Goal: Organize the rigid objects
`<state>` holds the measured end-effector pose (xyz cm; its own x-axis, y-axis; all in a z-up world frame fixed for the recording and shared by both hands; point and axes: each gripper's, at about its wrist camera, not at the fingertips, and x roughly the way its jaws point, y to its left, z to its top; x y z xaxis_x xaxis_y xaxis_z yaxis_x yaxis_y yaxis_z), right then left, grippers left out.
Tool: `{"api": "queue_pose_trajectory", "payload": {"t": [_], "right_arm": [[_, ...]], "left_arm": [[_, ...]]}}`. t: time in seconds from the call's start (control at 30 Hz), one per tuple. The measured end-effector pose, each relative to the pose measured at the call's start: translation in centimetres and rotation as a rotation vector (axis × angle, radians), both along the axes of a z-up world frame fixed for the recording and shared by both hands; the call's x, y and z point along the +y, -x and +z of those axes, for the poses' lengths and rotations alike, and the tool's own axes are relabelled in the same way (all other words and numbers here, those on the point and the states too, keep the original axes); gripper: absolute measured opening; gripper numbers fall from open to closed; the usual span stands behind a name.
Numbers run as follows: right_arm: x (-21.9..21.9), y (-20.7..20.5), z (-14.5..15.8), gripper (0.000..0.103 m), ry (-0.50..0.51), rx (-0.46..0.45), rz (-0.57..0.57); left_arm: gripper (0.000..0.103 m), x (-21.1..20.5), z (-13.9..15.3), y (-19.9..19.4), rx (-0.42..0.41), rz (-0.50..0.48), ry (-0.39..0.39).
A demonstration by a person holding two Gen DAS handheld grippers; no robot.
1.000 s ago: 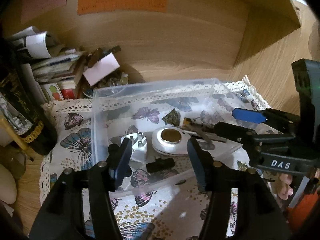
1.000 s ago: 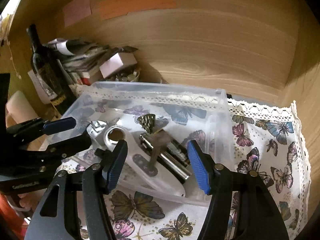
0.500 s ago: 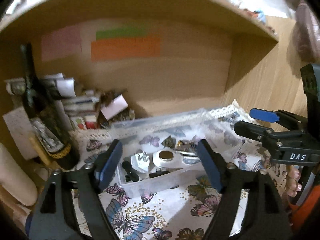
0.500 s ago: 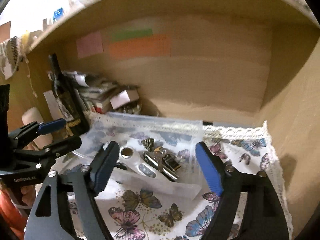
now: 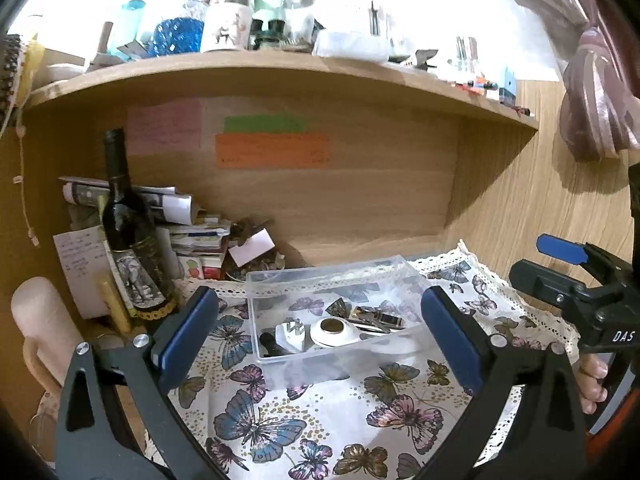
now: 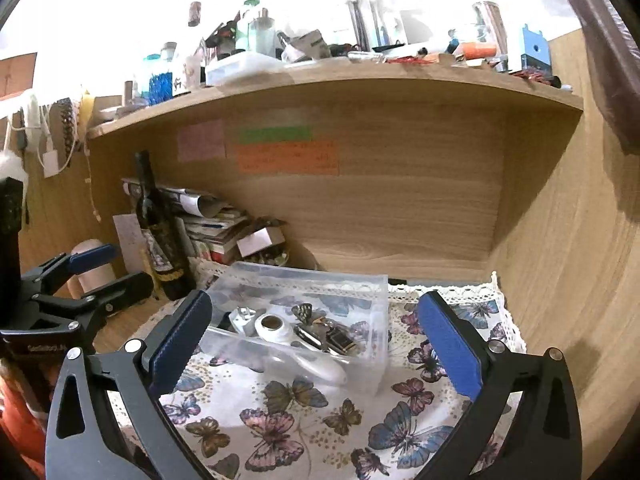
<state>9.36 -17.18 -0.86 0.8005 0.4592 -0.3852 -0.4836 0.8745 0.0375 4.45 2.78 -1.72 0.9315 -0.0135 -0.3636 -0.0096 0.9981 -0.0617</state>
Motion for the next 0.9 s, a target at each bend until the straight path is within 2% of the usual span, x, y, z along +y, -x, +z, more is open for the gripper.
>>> {"api": "queue_pose_trajectory", "payload": {"t": [0.37, 0.9], "right_arm": [[-0.7, 1.1, 0.2, 0.103, -0.030, -0.001, -0.012], [-0.7, 1.1, 0.2, 0.103, -0.043, 0.013, -0.017]], "left_arm": [[0.103, -0.8, 0.6, 1.9, -0.050, 0.001, -0.034], [0.103, -0.7, 0.7, 1.7, -0.051, 0.006, -0.022]]}}
